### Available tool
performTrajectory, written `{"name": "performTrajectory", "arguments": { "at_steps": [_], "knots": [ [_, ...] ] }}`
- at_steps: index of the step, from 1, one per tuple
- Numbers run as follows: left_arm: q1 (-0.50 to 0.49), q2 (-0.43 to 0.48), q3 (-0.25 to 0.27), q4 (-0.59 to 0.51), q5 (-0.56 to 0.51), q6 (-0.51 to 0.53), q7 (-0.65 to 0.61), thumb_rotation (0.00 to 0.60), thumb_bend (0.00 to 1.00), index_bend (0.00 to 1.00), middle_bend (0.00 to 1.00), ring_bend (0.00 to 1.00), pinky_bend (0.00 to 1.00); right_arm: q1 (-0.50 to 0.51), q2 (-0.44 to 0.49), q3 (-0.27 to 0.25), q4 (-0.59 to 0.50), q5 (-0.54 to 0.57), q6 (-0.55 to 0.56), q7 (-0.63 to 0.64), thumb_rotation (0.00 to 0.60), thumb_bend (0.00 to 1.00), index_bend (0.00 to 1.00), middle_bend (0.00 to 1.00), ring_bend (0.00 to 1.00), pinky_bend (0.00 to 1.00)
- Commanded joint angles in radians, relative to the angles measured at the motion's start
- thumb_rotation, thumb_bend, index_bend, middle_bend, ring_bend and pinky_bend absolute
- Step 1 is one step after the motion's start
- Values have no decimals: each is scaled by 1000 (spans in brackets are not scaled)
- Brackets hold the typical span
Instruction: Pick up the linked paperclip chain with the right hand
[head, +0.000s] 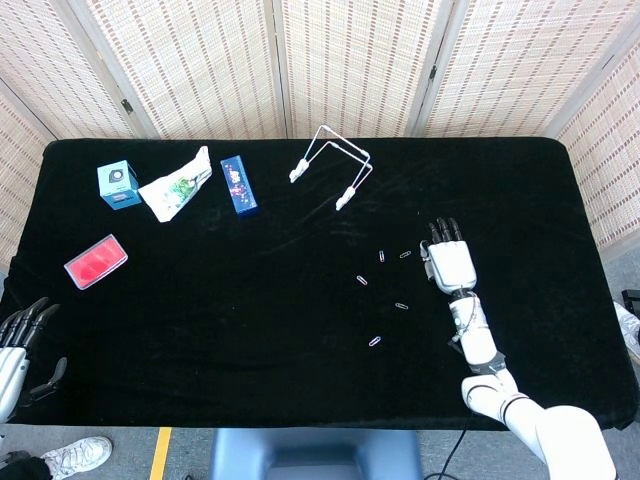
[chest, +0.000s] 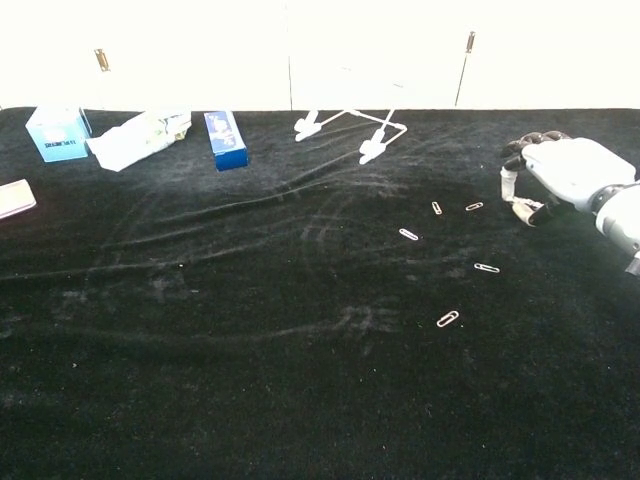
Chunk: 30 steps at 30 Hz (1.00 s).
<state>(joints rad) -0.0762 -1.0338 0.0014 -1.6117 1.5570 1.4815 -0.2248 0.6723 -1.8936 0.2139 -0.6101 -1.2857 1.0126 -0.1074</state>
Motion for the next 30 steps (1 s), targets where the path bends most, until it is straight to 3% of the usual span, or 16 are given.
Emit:
{"name": "performTrajectory", "arguments": {
  "at_steps": [1, 30],
  "knots": [
    [0, 0, 1, 0, 1, 1, 0, 600, 521, 0, 0, 0, 0, -4, 4, 2, -9, -1, 6, -5, 600, 475, 880, 168, 3, 0],
    [0, 1, 3, -1, 3, 2, 1, 600, 521, 0, 0, 0, 0, -20, 58, 18, -130, -21, 100, -68, 600, 474, 898, 185, 13, 0]
  ]
}}
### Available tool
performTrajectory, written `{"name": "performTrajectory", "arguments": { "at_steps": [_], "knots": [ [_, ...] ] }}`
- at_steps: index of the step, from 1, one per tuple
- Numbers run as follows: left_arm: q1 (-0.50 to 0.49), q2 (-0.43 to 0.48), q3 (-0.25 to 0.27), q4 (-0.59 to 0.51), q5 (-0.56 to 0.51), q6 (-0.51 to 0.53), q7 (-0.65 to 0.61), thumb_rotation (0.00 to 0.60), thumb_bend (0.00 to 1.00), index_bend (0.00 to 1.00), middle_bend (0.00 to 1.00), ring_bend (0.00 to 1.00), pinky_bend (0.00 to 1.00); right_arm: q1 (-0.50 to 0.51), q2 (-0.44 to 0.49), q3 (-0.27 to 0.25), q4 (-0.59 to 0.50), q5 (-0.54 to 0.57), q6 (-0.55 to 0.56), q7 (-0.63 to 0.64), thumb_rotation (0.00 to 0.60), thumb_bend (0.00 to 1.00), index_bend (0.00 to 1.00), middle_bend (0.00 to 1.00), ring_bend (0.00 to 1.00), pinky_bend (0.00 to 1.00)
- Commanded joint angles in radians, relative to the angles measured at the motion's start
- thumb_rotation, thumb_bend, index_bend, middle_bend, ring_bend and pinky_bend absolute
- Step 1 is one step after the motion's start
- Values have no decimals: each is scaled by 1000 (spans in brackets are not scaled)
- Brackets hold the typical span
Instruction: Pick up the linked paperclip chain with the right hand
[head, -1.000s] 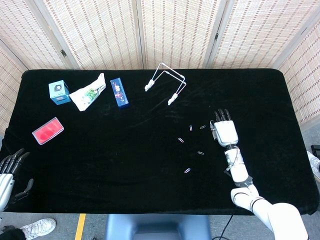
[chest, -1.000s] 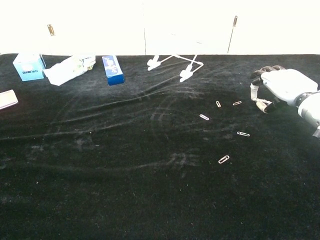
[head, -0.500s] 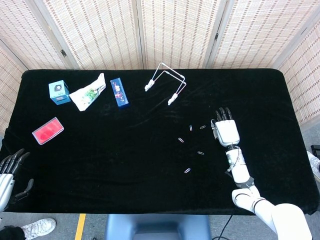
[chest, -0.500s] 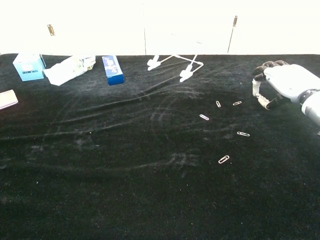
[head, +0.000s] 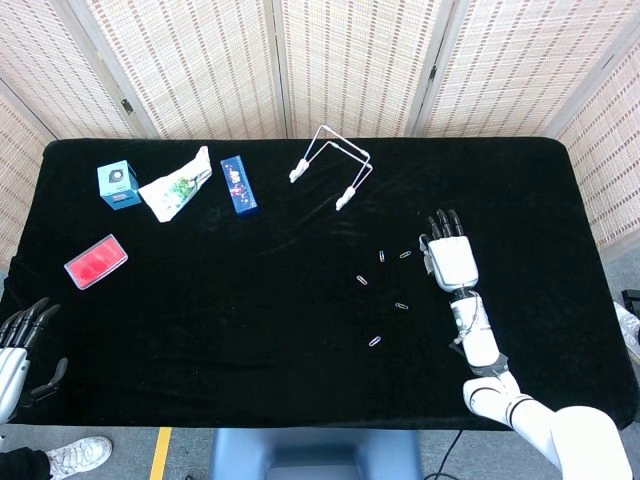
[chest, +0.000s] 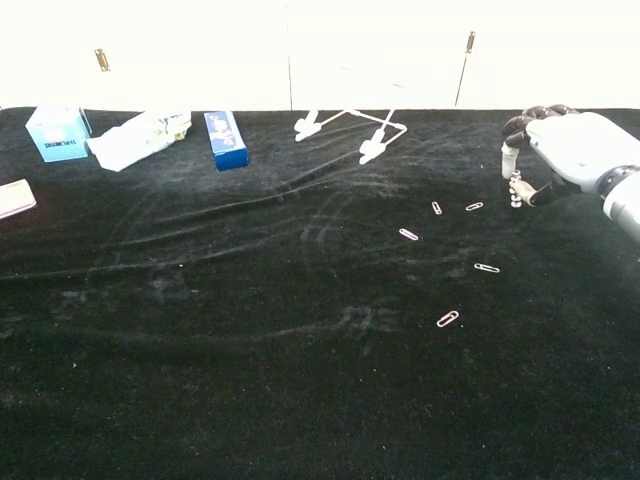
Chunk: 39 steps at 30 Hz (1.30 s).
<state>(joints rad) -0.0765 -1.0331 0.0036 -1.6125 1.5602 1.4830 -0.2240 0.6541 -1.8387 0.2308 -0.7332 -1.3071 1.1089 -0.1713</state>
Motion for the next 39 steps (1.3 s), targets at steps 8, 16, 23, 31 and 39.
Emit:
{"name": "performTrajectory", "arguments": {
  "at_steps": [8, 16, 23, 31, 39],
  "knots": [
    [0, -1, 0, 0, -1, -1, 4, 600, 521, 0, 0, 0, 0, -8, 25, 3, -51, -7, 30, -15, 600, 475, 898, 185, 13, 0],
    [0, 0, 0, -2, -3, -1, 5, 600, 521, 0, 0, 0, 0, 5, 28, 11, -78, -14, 40, -20, 600, 475, 898, 185, 12, 0],
    [0, 2, 0, -2, -1, 0, -1, 600, 521, 0, 0, 0, 0, 31, -3, 25, -44, -4, 18, -3, 600, 474, 898, 186, 17, 0],
    [-1, 4, 0, 3, -2, -1, -17, 600, 521, 0, 0, 0, 0, 47, -42, 24, 16, 3, -11, 16, 600, 475, 898, 186, 20, 0],
    [-1, 5, 1, 3, 2, 0, -18, 600, 521, 0, 0, 0, 0, 55, -60, 25, 54, 2, -16, 47, 600, 475, 898, 186, 20, 0]
  ]
}}
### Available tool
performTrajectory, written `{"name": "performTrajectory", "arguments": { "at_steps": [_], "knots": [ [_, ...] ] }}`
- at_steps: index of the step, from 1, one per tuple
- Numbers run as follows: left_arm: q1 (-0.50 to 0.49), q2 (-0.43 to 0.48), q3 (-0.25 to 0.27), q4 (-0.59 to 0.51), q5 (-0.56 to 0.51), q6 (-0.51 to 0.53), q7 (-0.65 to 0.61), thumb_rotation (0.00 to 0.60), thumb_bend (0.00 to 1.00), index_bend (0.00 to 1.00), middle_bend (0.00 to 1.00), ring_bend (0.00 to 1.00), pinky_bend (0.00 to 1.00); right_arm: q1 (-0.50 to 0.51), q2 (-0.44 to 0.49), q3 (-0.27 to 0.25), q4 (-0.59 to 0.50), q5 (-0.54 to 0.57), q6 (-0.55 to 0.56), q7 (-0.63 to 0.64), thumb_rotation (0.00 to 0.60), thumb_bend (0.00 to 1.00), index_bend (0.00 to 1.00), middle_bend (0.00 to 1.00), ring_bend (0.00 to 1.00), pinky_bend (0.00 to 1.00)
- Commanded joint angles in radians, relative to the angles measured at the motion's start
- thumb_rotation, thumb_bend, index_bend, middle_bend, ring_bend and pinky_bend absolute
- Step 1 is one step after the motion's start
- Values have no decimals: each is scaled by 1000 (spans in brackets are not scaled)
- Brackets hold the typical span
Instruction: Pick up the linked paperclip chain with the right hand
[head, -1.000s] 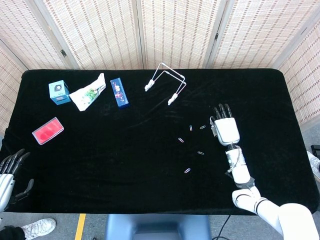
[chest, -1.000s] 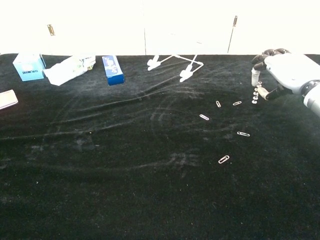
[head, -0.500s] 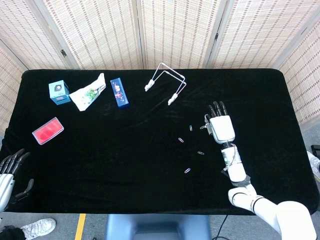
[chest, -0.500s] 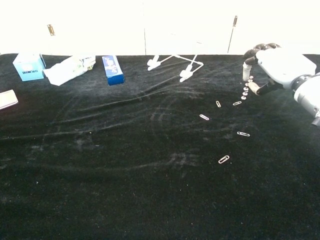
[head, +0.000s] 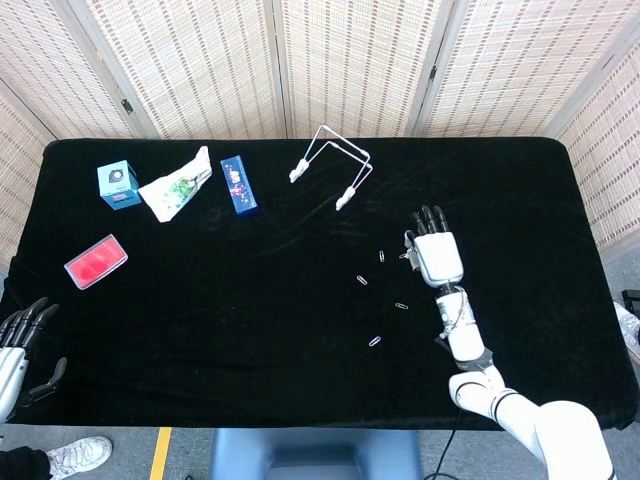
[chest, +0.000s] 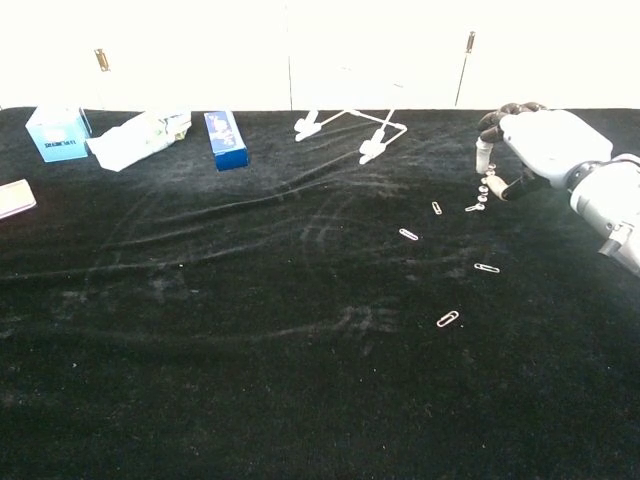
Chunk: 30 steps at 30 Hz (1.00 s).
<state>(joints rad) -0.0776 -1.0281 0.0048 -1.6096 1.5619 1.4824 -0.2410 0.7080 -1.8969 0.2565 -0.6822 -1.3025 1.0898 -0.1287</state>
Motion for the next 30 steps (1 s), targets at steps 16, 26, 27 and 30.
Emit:
{"name": "performTrajectory", "arguments": {
  "at_steps": [16, 26, 27, 30],
  "knots": [
    [0, 2, 0, 1, 1, 1, -11, 600, 521, 0, 0, 0, 0, 29, 12, 14, -98, -11, 22, -21, 600, 475, 898, 186, 23, 0],
    [3, 7, -1, 3, 1, 10, -30, 600, 520, 0, 0, 0, 0, 50, -26, 15, -45, -1, -5, -23, 600, 475, 898, 186, 23, 0],
    [4, 7, -1, 4, 2, 10, -31, 600, 521, 0, 0, 0, 0, 50, -29, 14, -40, -2, -4, -21, 600, 474, 898, 186, 23, 0],
    [4, 7, -1, 4, 4, 11, -30, 600, 521, 0, 0, 0, 0, 51, -32, 14, -31, -1, -4, -18, 600, 474, 898, 188, 23, 0]
  ]
}}
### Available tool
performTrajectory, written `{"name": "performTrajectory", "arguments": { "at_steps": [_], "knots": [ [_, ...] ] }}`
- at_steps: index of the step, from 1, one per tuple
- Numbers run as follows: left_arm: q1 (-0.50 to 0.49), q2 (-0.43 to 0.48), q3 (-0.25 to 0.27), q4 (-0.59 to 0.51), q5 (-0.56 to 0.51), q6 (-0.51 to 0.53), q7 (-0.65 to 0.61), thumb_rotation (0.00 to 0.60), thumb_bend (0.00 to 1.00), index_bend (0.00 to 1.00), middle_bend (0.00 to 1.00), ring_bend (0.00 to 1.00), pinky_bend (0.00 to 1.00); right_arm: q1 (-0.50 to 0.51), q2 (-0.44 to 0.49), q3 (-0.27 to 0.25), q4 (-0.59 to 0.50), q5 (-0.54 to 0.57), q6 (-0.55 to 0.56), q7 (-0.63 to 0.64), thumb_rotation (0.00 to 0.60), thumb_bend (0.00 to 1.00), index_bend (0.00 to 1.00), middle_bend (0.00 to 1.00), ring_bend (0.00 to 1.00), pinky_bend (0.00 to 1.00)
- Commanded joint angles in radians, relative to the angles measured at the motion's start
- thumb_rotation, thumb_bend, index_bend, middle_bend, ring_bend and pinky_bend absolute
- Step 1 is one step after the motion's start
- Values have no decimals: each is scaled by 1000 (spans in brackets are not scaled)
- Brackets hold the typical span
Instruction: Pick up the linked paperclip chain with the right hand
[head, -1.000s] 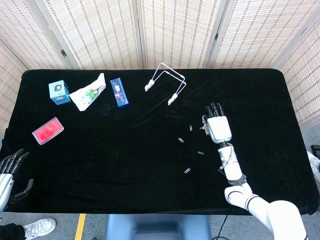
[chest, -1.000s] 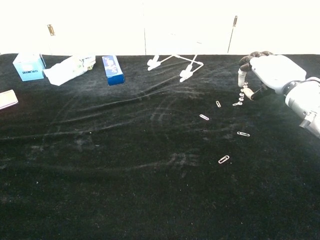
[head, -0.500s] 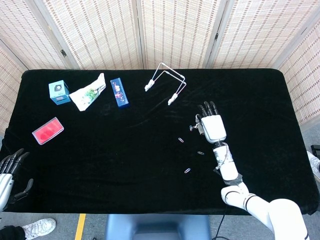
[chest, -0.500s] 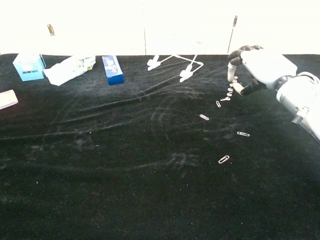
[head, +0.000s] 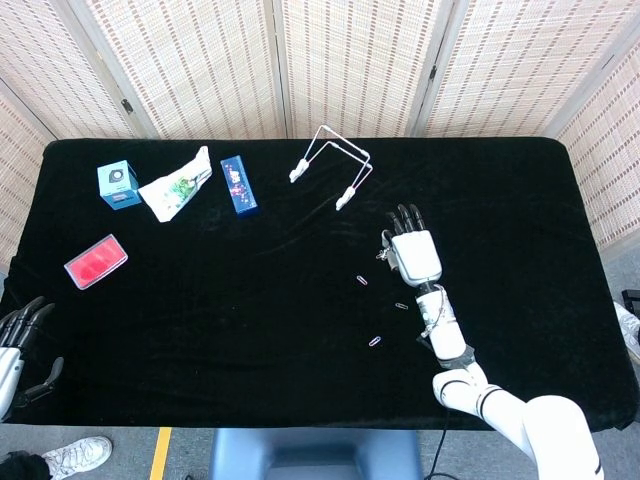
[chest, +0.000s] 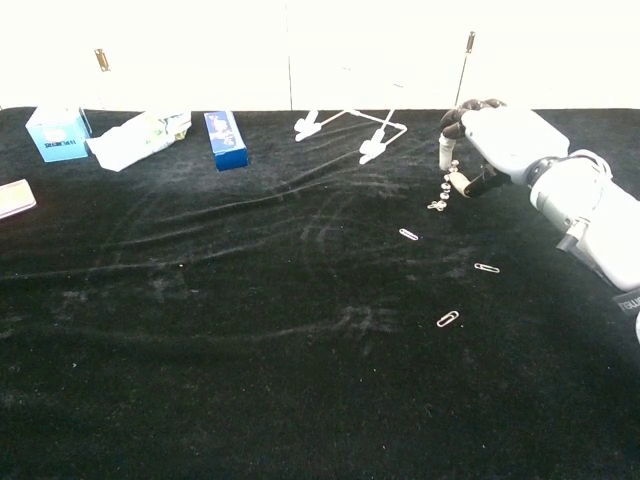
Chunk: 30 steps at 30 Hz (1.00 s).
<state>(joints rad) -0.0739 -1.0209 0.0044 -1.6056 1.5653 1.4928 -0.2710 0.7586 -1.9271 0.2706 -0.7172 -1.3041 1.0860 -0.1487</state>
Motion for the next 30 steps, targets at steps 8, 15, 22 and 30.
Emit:
{"name": "performTrajectory", "arguments": {
  "at_steps": [8, 15, 22, 30],
  "knots": [
    [1, 1, 0, 1, 2, 4, -1, 600, 521, 0, 0, 0, 0, -8, 10, -3, -14, -10, 28, 17, 600, 475, 898, 188, 24, 0],
    [4, -2, 0, -5, 3, 9, 18, 600, 520, 0, 0, 0, 0, -120, 134, -33, -222, -43, 183, -6, 600, 475, 898, 189, 24, 0],
    [6, -8, 6, -12, 16, 13, 70, 600, 521, 0, 0, 0, 0, -292, 288, -116, -454, -93, 356, -24, 600, 474, 897, 189, 24, 0],
    [10, -23, 8, -29, 19, 18, 149, 600, 521, 0, 0, 0, 0, -435, 350, -214, -486, -138, 443, 45, 600, 475, 898, 189, 24, 0]
  ]
}}
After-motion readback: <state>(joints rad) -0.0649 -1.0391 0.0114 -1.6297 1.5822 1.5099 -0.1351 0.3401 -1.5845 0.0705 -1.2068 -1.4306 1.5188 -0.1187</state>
